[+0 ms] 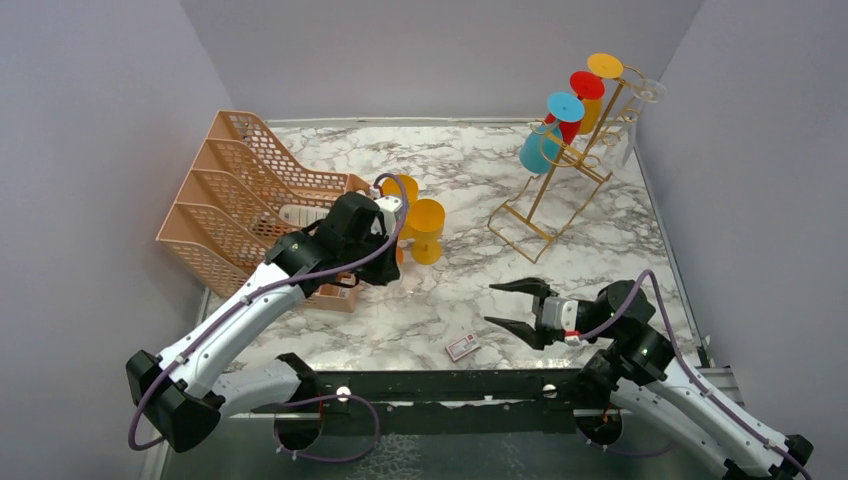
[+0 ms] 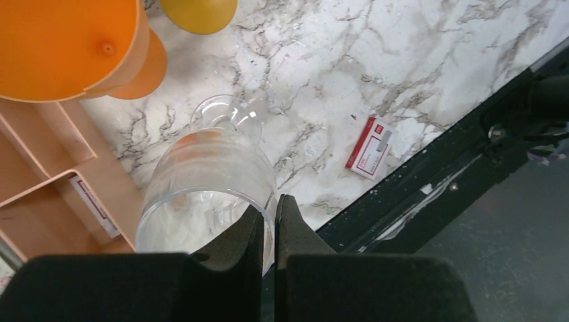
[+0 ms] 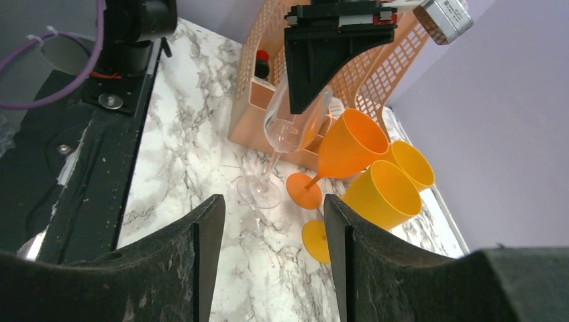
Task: Take the wine glass off the wine glass rack
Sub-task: Place the wine glass at the center of the board, then pick up the wine glass from the wine rack.
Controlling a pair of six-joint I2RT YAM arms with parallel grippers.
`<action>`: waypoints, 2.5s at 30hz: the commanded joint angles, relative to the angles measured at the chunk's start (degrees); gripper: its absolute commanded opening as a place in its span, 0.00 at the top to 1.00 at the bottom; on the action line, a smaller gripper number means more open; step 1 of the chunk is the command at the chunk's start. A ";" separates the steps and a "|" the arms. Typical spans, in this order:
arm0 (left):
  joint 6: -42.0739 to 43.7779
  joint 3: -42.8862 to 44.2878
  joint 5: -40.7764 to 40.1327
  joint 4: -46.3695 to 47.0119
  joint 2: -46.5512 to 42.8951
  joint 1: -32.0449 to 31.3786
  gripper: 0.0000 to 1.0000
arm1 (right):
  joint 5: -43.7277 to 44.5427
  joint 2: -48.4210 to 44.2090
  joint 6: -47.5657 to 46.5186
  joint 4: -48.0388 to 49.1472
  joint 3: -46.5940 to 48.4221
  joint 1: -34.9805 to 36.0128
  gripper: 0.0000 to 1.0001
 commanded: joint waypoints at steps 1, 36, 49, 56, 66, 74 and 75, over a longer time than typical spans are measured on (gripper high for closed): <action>-1.57 4.52 -11.60 -4.06 2.47 -3.34 1.00 | 7.08 -0.53 4.57 4.06 -1.04 -0.14 0.41; -1.92 6.76 -16.30 -4.57 10.62 -5.99 0.97 | 26.81 21.65 39.16 -0.64 9.38 -0.11 0.46; -1.70 10.34 -19.18 -5.04 11.67 -5.99 0.67 | 30.36 19.91 38.81 -1.61 7.83 -0.11 0.46; -1.48 12.19 -20.50 -6.36 11.96 -5.99 0.56 | 32.65 19.67 39.06 -2.26 7.97 -0.13 0.44; 0.41 16.78 -26.96 -4.29 6.19 -6.00 0.20 | 45.18 20.20 47.49 -2.96 6.77 -0.11 0.29; 5.75 14.44 -35.32 3.26 3.01 -0.60 0.01 | 59.97 22.97 58.31 -6.05 5.94 -0.11 0.13; 6.36 14.26 -34.27 4.16 3.03 3.22 0.01 | 64.39 23.65 58.04 -6.12 6.05 -0.12 0.12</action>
